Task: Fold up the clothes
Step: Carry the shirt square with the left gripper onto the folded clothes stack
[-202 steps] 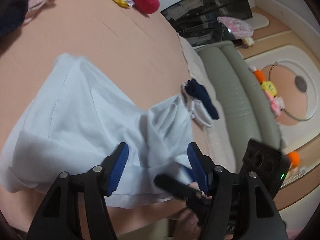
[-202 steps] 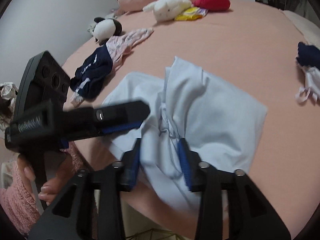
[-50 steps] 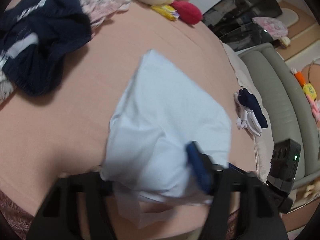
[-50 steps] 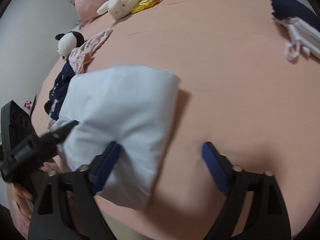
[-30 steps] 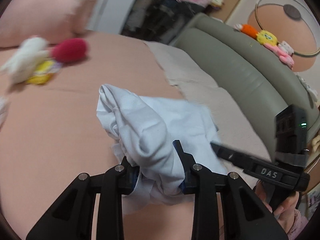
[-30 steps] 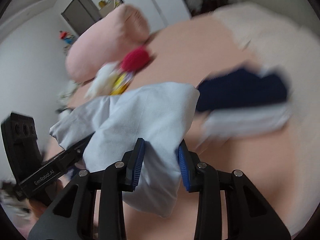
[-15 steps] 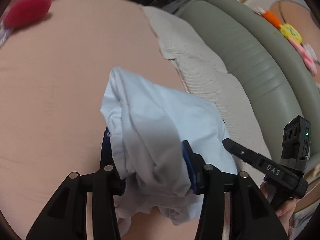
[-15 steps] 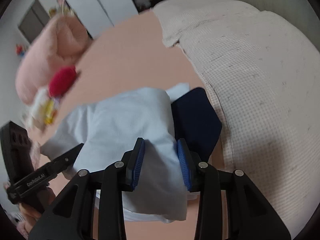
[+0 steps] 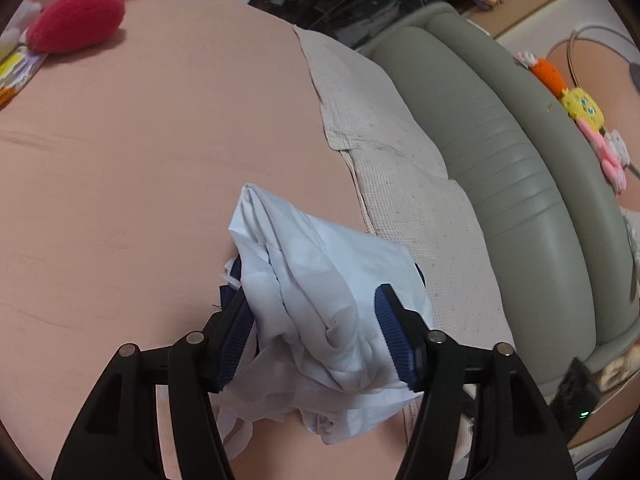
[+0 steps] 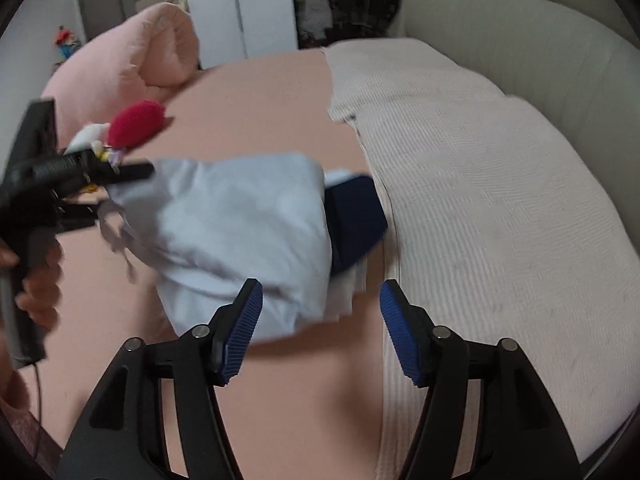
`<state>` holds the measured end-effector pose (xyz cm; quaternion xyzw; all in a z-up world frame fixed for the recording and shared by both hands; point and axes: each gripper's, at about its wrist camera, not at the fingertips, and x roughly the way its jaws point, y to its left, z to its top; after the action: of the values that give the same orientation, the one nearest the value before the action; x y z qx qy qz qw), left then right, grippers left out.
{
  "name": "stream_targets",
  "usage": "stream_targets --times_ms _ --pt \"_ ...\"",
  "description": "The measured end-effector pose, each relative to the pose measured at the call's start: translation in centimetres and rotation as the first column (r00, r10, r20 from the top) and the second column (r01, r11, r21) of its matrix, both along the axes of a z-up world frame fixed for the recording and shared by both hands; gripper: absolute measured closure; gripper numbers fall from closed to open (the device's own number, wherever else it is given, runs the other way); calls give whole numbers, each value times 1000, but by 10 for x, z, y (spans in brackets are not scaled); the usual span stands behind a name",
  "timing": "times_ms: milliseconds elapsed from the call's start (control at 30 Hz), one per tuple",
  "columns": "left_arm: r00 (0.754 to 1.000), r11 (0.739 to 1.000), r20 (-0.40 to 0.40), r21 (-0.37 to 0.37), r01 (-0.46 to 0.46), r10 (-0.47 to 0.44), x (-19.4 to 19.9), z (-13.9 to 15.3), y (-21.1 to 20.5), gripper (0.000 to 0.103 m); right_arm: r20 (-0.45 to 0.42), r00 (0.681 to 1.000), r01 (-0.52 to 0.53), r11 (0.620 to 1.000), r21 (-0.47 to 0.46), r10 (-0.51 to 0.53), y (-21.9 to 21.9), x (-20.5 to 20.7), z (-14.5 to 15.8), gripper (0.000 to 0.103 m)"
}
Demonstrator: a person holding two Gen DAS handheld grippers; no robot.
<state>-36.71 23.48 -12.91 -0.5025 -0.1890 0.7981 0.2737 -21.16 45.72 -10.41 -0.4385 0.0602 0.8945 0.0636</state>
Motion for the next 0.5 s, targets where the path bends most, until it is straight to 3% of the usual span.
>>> stream_targets --times_ms 67,167,267,400,500 --pt "999 997 26 -62 42 -40 -2 -2 14 57 1 998 55 998 -14 -55 3 -1 -16 39" --pt "995 987 70 -138 77 -67 2 -10 27 68 32 994 109 993 -54 -108 9 -4 -38 39" --pt "993 996 109 -76 48 -39 7 -8 23 80 42 995 89 994 -61 -86 14 -7 -44 38" --pt "984 999 176 24 39 -43 9 10 31 82 59 996 70 991 -115 -63 24 1 -47 37" --pt "982 995 178 92 47 -63 8 29 45 82 -11 999 -34 984 -174 33 17 7 -32 37"
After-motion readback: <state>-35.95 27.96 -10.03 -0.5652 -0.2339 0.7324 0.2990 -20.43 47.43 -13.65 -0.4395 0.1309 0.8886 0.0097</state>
